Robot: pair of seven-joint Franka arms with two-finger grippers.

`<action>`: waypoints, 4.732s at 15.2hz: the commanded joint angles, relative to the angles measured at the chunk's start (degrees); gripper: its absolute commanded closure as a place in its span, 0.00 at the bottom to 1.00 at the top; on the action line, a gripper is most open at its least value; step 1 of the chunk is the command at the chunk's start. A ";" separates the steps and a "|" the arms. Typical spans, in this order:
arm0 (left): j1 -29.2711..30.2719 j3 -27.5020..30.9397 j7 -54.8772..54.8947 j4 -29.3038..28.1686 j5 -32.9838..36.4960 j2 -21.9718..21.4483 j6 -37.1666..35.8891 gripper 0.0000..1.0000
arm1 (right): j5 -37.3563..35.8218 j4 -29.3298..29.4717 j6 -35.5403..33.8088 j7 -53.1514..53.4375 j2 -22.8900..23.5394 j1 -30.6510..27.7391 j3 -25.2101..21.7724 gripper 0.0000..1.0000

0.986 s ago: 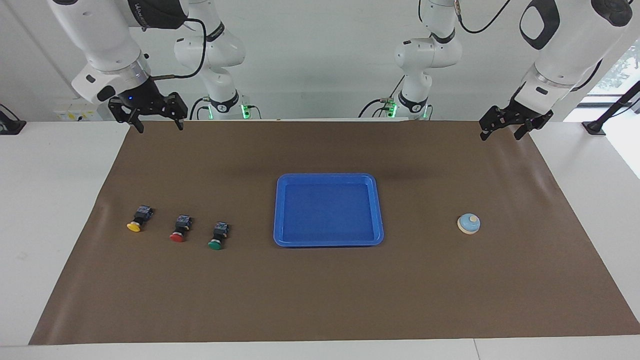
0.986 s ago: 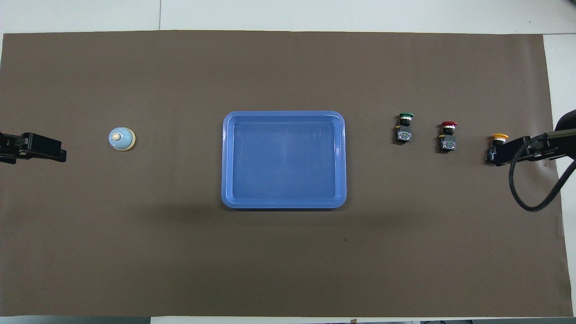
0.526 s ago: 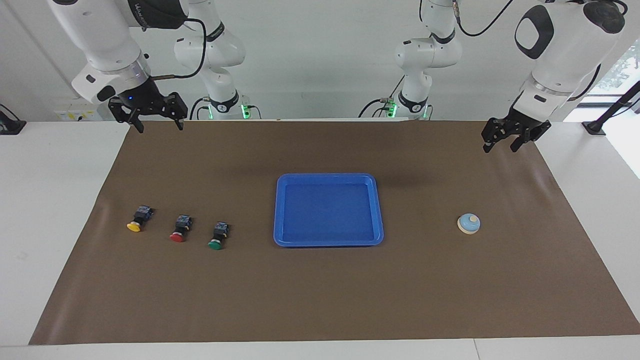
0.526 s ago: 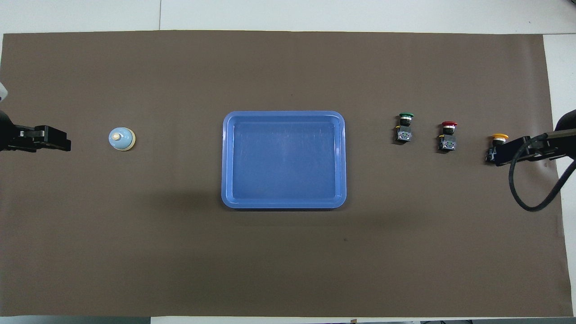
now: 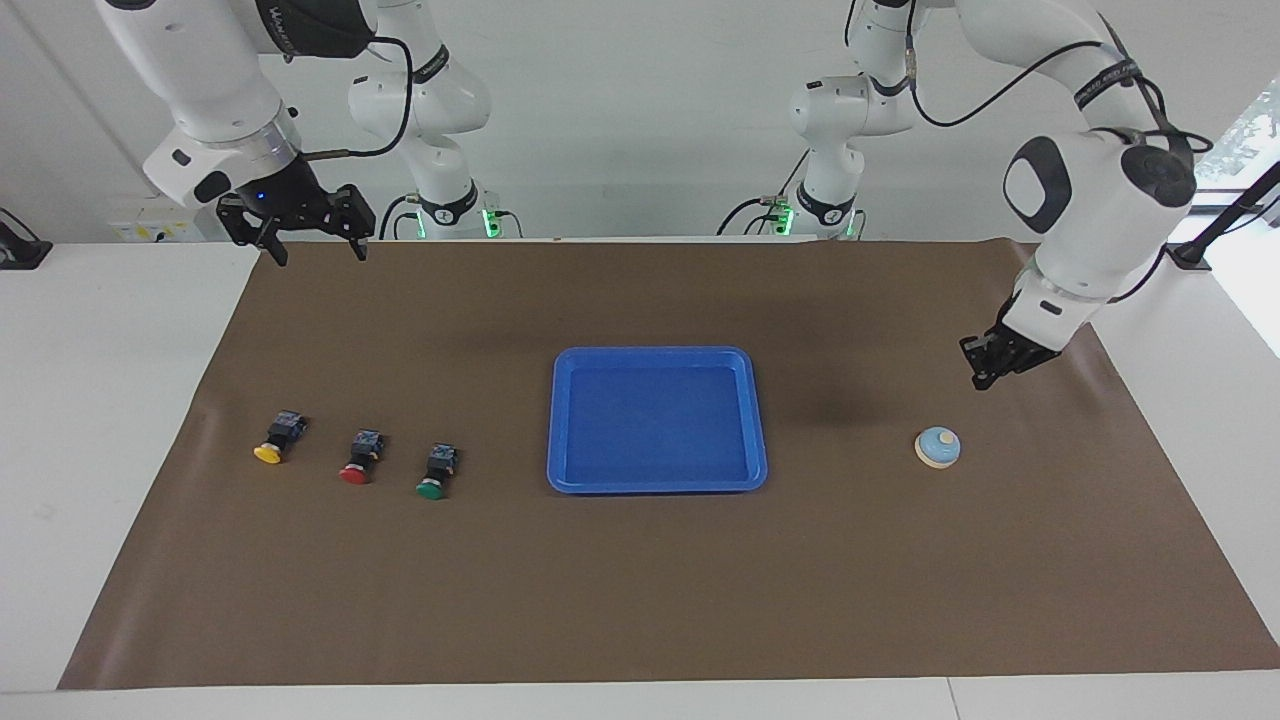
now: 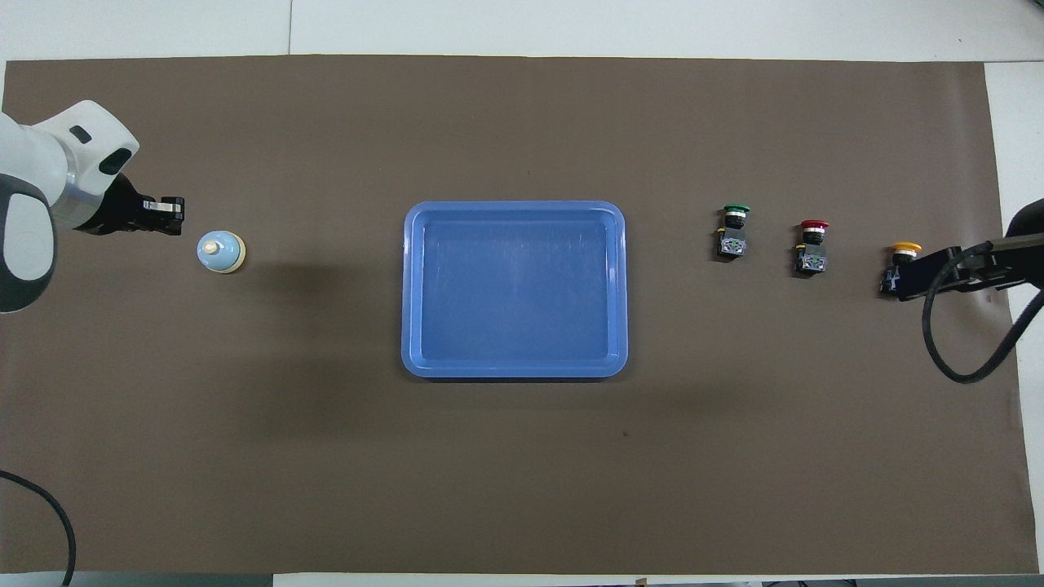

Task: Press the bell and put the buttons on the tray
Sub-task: 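Move the left gripper over the bell and press down on it, then lift the left gripper off the bell and draw it back, then reach the right gripper to the green-capped button and grasp it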

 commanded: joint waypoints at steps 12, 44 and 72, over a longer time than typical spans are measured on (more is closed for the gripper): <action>-0.04 0.56 0.34 -7.12 -0.48 1.58 7.80 1.00 | 0.66 -0.89 0.27 -1.21 -0.72 -0.69 0.23 0.00; -0.57 0.73 -0.28 5.62 -0.56 -16.61 -27.17 0.00 | 0.66 -0.89 0.27 -1.21 -0.72 -0.69 0.23 0.00; -0.04 1.08 -0.02 5.18 -0.30 -17.67 -28.93 0.00 | -0.39 -12.93 21.69 8.10 6.11 2.38 0.76 0.00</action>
